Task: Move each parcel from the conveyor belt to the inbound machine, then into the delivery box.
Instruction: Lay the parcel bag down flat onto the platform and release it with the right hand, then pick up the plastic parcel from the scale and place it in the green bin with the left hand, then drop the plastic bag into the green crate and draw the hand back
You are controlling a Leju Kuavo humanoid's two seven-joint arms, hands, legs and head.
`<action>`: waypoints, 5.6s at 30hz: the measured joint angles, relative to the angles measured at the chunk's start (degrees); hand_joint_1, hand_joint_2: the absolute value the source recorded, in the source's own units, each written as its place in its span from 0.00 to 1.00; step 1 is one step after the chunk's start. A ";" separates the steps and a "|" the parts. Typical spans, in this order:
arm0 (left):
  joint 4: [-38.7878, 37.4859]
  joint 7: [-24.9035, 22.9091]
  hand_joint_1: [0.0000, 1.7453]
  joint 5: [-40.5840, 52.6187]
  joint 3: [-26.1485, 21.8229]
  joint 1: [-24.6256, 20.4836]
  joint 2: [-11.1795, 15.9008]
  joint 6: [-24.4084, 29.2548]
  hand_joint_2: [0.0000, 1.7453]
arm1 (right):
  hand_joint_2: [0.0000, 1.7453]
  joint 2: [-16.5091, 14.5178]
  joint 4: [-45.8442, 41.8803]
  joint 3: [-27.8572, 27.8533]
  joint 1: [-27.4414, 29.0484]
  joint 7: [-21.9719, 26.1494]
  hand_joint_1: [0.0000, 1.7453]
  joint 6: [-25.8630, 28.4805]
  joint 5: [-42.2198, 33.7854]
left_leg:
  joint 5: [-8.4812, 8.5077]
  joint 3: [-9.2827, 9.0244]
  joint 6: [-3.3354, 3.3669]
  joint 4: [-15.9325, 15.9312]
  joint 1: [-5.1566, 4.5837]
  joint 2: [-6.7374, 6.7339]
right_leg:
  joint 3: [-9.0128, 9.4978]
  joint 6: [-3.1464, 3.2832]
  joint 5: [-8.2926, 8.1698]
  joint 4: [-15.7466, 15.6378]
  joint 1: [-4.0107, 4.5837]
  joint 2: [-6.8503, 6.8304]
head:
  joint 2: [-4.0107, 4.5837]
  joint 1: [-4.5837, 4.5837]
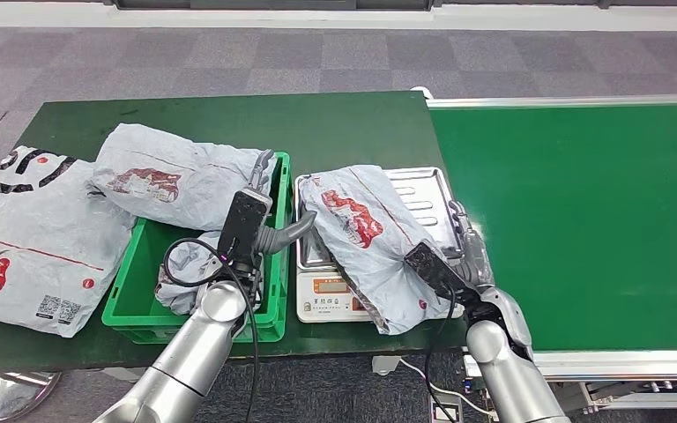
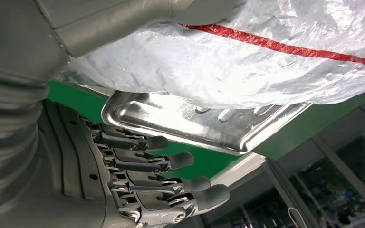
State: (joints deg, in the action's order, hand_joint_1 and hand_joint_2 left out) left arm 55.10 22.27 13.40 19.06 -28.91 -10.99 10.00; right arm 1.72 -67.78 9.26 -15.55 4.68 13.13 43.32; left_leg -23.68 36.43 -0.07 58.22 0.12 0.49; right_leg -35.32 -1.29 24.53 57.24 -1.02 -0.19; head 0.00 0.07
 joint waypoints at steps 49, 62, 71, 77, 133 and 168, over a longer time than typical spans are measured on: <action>-23.16 -10.98 0.00 37.39 26.64 -4.46 -7.16 12.49 1.00 | 1.00 1.64 -10.87 -12.64 4.27 17.86 0.00 10.80 -32.13 | -0.18 -0.01 0.01 0.01 -0.06 -0.09 | -0.04 -0.02 0.04 -0.04 -0.04 0.13 | 0.00 -0.01; -29.42 -15.49 1.00 51.63 33.02 -5.68 -7.88 2.46 1.00 | 1.00 1.64 -10.95 -12.67 4.54 18.34 0.00 10.06 -31.40 | -0.17 -0.04 0.01 0.01 -0.05 -0.07 | 0.06 -0.05 0.06 -0.03 -0.04 0.06 | 0.00 0.00; -30.56 -15.85 1.00 52.43 33.16 -6.47 -8.20 3.80 1.00 | 1.00 1.56 -11.08 -12.67 5.25 18.67 0.00 10.00 -30.96 | -0.17 -0.12 0.02 0.01 -0.05 -0.08 | 0.12 -0.06 0.06 -0.03 -0.03 0.07 | 0.00 0.00; -30.38 -17.32 1.00 52.43 32.13 -6.60 -7.98 10.37 1.00 | 1.00 1.41 -11.23 -12.67 5.58 18.71 0.00 9.97 -30.80 | -0.14 -0.11 0.00 0.01 -0.05 -0.09 | 0.10 -0.05 0.05 -0.01 -0.03 0.09 | 0.00 -0.01; -16.52 -38.73 1.00 71.92 -1.50 -10.09 6.05 22.77 1.00 | 1.00 2.39 -8.09 -12.62 1.87 18.01 0.00 9.94 -30.25 | -0.09 -0.02 -0.04 -0.03 -0.01 -0.06 | 0.02 0.06 0.10 0.04 0.00 0.09 | 0.00 0.00; -16.52 -38.73 1.00 71.93 -2.49 -9.85 6.34 22.40 1.00 | 1.00 2.13 -7.72 -12.62 1.58 17.99 0.00 9.93 -30.23 | -0.09 -0.02 -0.04 -0.03 -0.01 -0.05 | 0.02 0.06 0.10 0.04 0.00 0.06 | 0.00 0.00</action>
State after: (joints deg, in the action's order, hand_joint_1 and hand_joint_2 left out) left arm 38.58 -16.46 85.33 16.57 -38.76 -4.66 32.39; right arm 3.85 -75.50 -3.37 -13.97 22.67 23.06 13.09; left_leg -23.76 36.41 -0.11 58.19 0.11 0.44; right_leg -35.30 -1.23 24.62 57.28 -1.02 -0.13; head 0.00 0.07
